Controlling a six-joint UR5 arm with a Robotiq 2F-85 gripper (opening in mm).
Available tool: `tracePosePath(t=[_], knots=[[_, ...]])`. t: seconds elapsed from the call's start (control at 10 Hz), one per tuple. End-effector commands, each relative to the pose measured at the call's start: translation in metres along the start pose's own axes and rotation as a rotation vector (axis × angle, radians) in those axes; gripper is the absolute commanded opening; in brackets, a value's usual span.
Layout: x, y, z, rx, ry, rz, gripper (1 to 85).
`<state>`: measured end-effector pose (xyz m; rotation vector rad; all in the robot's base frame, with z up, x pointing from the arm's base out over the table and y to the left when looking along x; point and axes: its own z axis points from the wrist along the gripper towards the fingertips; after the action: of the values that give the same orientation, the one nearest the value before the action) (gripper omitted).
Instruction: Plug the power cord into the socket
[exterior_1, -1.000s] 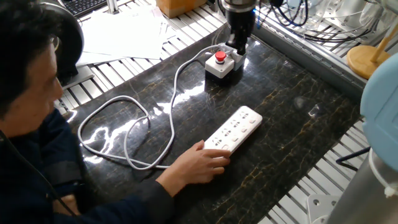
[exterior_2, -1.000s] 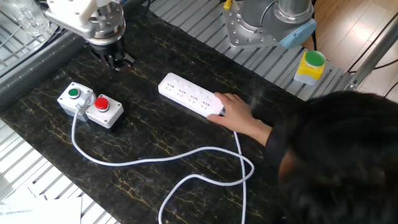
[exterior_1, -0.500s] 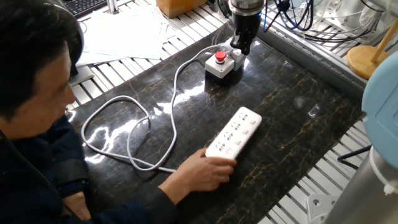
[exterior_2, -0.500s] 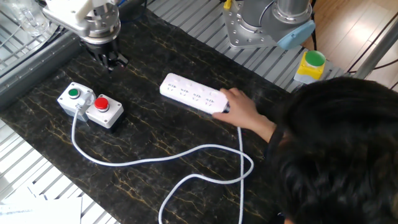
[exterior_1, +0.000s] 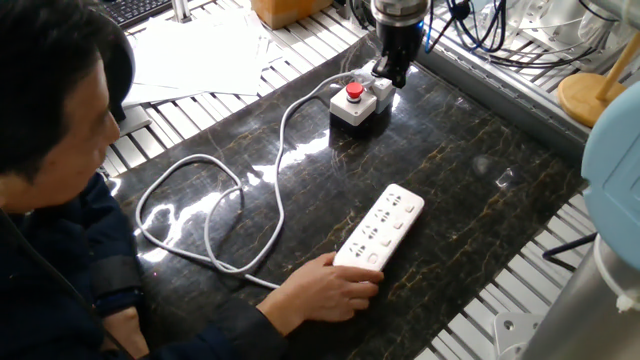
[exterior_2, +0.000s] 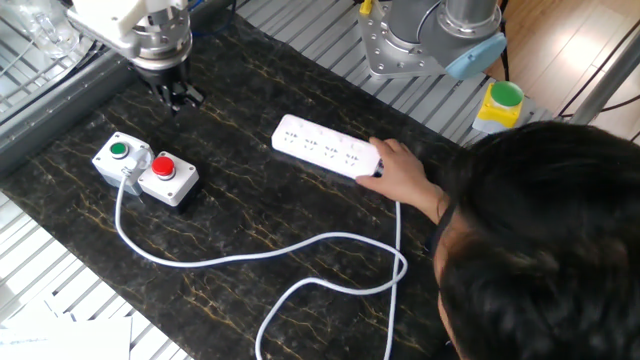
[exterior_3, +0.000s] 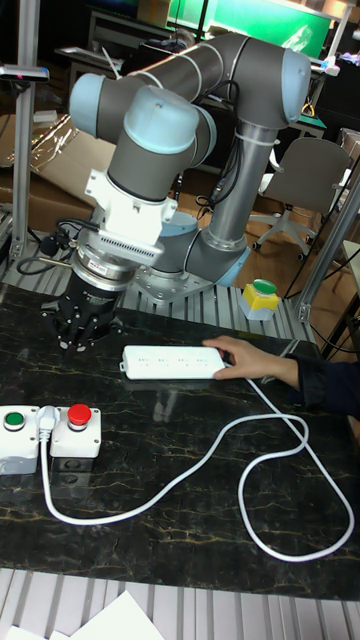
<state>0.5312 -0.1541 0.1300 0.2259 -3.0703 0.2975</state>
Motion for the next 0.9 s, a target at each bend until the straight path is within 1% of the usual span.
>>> tracePosePath(t=[0.0, 0.1, 0.2, 0.3, 0.4, 0.5, 0.6, 0.7, 0.8], knots=[[-0.005, 0.000, -0.002, -0.012, 0.049, 0.001, 1.7], [-0.021, -0.004, 0.001, -0.001, 0.055, -0.013, 1.7], [-0.038, -0.012, 0.008, 0.033, 0.051, -0.030, 1.7], [-0.049, -0.019, 0.012, 0.071, 0.048, -0.042, 1.7], [-0.056, -0.019, 0.012, 0.088, 0.056, -0.043, 1.7], [-0.059, -0.016, 0.011, 0.091, 0.067, -0.043, 1.7], [-0.055, -0.010, 0.005, 0.084, 0.093, -0.045, 1.7], [-0.044, -0.004, 0.001, 0.063, 0.122, -0.046, 1.7], [-0.033, -0.002, -0.001, 0.052, 0.156, -0.051, 1.7]])
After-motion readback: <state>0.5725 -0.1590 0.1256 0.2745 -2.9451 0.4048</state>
